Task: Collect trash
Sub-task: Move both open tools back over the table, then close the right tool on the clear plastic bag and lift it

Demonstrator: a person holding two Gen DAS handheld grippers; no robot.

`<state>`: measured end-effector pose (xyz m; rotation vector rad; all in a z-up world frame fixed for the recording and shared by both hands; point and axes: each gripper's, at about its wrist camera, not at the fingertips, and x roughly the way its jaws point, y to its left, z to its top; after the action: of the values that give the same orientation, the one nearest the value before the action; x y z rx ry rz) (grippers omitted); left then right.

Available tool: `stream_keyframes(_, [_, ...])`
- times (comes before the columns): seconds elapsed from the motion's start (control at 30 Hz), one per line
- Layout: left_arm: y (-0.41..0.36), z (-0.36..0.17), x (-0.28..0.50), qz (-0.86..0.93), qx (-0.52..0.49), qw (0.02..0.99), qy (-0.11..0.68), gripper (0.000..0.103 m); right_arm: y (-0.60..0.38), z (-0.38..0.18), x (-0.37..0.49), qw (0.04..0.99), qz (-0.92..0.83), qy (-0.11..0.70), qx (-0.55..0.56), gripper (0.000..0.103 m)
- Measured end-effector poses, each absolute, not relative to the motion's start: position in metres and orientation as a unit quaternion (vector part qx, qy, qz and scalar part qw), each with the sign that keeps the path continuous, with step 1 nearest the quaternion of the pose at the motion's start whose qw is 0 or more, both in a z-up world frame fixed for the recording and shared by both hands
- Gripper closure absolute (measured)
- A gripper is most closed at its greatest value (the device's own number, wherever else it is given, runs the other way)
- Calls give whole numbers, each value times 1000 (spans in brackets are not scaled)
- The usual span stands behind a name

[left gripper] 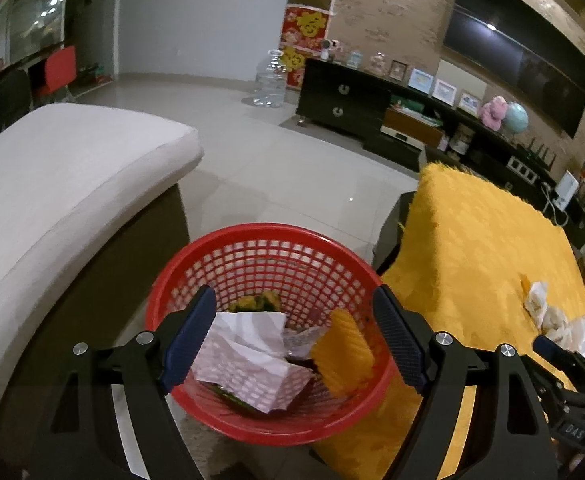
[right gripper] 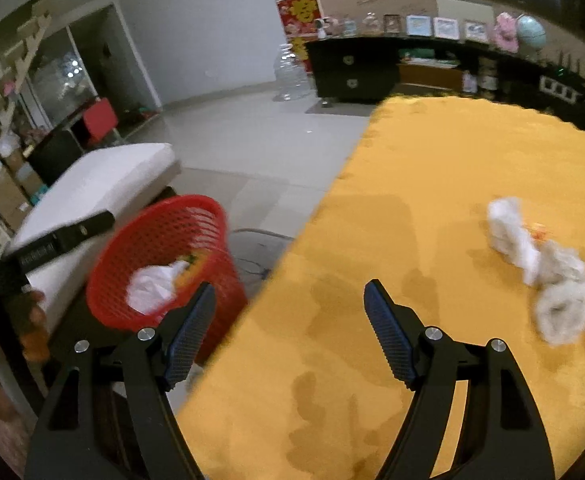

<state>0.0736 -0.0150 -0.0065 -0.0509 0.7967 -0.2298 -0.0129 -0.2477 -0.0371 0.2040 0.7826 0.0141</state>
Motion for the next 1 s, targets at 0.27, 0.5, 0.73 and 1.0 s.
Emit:
stream_keyframes(0.27, [-48,-8,63,-138,8,915,379,26,-316,-29,-70,927,-92,360,45,22])
stream_keyframes(0.5, [-82,-14,48,-169,46,910,375,26,-390,-24,-115,917,-204,340,40,14])
stream_keyframes(0.73, [-112,-23,37,-193,81,902,378,25,-444,-50,-101,889,-242,378,94,14])
stream_keyframes(1.0, [-133,-28,28,-216,97,897,374,25,-462,-60,-82,885,-232,383,124,14])
